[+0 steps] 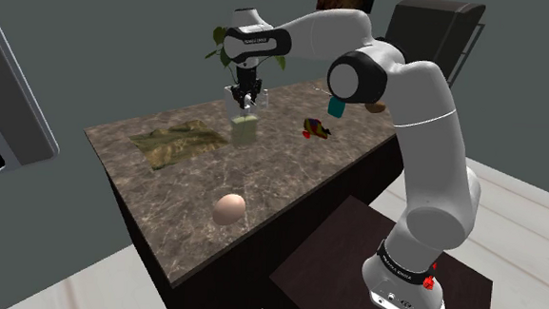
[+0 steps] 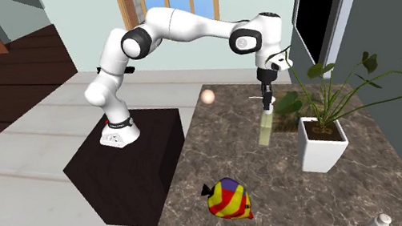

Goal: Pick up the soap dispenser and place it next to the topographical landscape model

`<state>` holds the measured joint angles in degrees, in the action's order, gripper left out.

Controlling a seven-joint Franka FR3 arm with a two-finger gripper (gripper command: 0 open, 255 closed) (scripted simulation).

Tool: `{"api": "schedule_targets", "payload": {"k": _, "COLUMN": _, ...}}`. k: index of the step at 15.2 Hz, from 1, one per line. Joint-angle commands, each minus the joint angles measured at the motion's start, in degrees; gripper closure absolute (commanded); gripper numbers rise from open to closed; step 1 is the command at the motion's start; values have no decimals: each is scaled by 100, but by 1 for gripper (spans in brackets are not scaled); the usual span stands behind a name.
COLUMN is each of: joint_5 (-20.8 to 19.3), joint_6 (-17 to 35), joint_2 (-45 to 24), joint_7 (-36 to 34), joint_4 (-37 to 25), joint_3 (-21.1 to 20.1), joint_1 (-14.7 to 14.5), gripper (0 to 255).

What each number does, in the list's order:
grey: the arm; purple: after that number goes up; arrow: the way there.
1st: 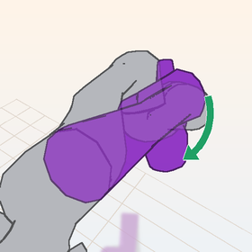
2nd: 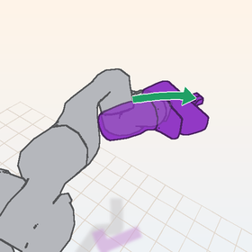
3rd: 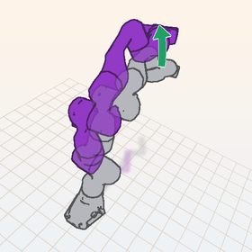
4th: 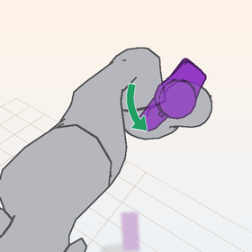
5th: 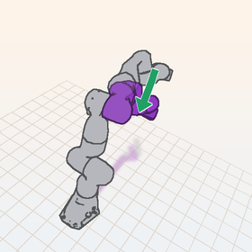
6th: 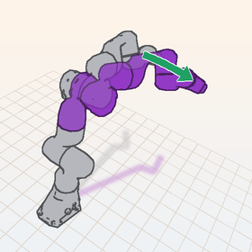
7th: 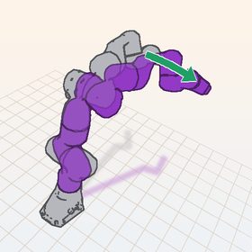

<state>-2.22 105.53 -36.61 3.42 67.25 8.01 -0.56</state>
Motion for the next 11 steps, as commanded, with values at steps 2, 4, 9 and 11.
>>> {"api": "schedule_targets", "payload": {"k": 2, "joint_5": 0, "joint_6": 5, "joint_2": 2, "joint_7": 0, "joint_4": 3, "joint_3": 0, "joint_1": 0, "gripper": 255}}
{"api": "schedule_targets", "payload": {"k": 4, "joint_5": 0, "joint_6": 5, "joint_2": 2, "joint_7": 0, "joint_4": 3, "joint_3": 0, "joint_1": 0, "gripper": 255}}
{"api": "schedule_targets", "payload": {"k": 9, "joint_5": 0, "joint_6": 5, "joint_2": 2, "joint_7": -1, "joint_4": 3, "joint_3": 0, "joint_1": -1, "gripper": 0}}
{"api": "schedule_targets", "payload": {"k": 11, "joint_5": -1, "joint_6": -177, "joint_2": 18, "joint_7": 1, "joint_4": -163, "joint_3": 0, "joint_1": -7, "gripper": 0}}
